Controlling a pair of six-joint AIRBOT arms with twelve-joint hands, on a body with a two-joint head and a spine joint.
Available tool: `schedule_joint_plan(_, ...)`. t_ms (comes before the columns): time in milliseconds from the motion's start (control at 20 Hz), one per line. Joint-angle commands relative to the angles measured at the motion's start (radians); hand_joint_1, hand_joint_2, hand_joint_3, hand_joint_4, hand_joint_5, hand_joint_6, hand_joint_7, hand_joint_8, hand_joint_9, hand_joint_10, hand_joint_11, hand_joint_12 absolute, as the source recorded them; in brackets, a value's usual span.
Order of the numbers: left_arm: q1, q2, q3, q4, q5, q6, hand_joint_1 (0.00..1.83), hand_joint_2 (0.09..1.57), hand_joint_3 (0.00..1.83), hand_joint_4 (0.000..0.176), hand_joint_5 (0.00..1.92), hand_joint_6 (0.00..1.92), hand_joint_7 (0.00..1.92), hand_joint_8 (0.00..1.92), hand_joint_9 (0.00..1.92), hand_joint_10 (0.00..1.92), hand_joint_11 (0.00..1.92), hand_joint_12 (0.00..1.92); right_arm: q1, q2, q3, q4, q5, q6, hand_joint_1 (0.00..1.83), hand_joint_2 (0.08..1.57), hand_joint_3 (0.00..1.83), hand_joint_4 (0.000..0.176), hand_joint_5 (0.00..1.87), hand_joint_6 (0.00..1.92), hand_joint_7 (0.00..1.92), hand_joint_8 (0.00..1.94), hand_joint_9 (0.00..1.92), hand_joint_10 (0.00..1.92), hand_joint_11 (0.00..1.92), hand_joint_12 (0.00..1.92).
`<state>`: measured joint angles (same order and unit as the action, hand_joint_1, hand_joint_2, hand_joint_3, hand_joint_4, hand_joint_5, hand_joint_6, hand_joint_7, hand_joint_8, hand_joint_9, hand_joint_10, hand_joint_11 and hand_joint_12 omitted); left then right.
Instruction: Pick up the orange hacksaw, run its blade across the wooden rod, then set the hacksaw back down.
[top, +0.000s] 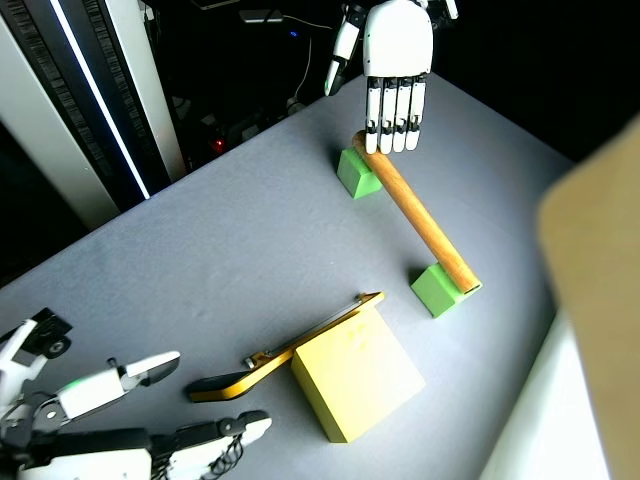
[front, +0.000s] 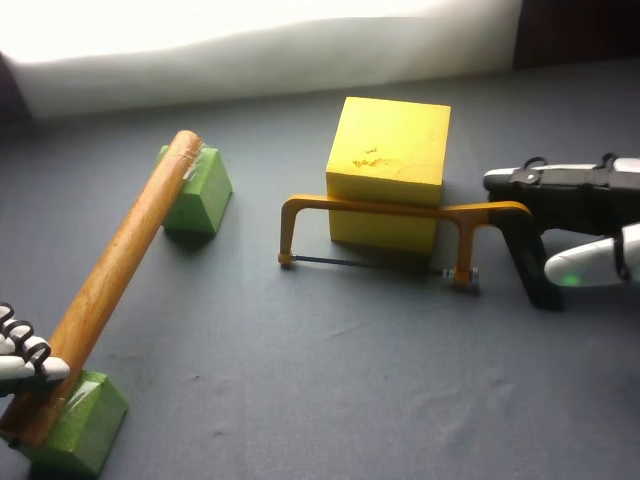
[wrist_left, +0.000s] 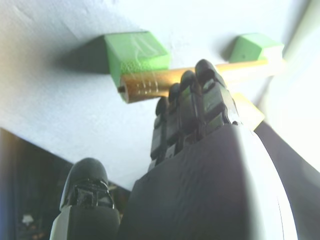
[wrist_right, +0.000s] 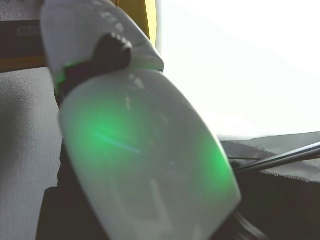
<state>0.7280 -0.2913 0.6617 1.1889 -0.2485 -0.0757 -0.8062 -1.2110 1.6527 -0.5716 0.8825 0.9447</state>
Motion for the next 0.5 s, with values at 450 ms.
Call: schedule_joint_plan(450,-0.030,-0.009,0.014,-0.085,-0.021,0.060,0.06,1.23,0.00,0.000,0.18,0.00,0.15,0.00,0.13,0.00,0.00,0.34,0.034,-0.071,0.064,0.093,0.076,0.019,1.21,1.11,0.00,0.000,0.18,0.00,0.17,0.00,0.18,0.00,0.00,0.84)
